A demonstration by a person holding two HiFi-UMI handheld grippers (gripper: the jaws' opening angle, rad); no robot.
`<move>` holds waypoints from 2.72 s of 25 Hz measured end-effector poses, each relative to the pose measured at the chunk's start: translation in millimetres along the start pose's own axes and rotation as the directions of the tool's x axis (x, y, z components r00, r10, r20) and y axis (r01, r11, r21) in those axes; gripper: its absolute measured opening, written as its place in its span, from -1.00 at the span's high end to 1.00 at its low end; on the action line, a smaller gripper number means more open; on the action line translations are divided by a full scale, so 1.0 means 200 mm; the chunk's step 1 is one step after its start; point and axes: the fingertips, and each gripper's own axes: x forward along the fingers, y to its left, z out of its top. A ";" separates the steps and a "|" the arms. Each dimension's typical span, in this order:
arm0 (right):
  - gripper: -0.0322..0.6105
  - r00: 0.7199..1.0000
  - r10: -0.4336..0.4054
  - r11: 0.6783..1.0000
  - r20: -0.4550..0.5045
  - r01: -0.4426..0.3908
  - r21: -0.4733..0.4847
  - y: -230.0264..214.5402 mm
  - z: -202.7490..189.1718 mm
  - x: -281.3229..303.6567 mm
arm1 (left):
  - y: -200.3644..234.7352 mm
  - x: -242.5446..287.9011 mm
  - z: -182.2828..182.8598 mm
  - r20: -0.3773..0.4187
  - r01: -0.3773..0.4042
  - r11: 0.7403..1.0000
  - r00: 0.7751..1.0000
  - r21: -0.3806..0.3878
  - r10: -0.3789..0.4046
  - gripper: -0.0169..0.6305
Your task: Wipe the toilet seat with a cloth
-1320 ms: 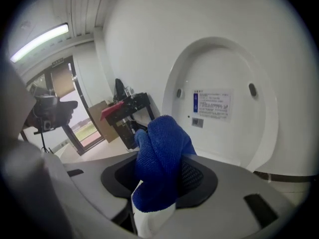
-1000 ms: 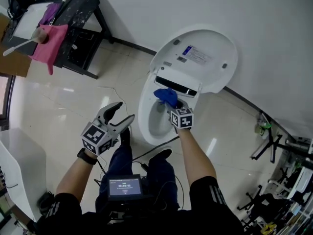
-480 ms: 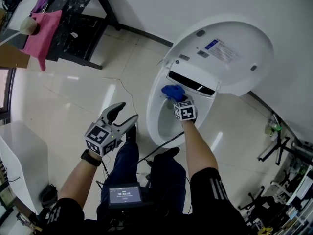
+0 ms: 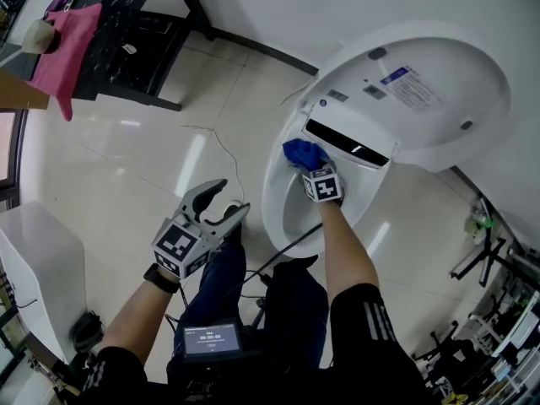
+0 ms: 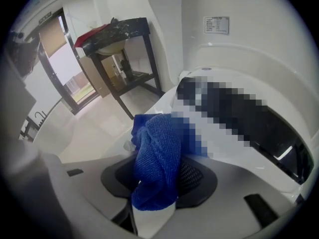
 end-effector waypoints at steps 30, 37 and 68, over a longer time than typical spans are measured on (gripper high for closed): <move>0.29 0.967 0.253 0.953 0.018 -0.252 0.166 0.46 -0.22 -0.11 | -0.18 -0.12 0.00 0.008 0.029 0.999 1.000 0.045 -0.030 0.13; 0.29 0.964 0.218 0.955 0.152 -0.243 0.169 0.44 -0.04 -0.44 | -0.31 -0.17 0.13 0.033 0.060 0.995 0.997 0.085 -0.063 0.13; 0.31 0.695 0.038 0.995 0.718 -0.093 0.037 0.43 0.44 -2.87 | -1.23 -0.30 0.91 0.137 0.201 0.927 0.958 0.316 -0.254 0.13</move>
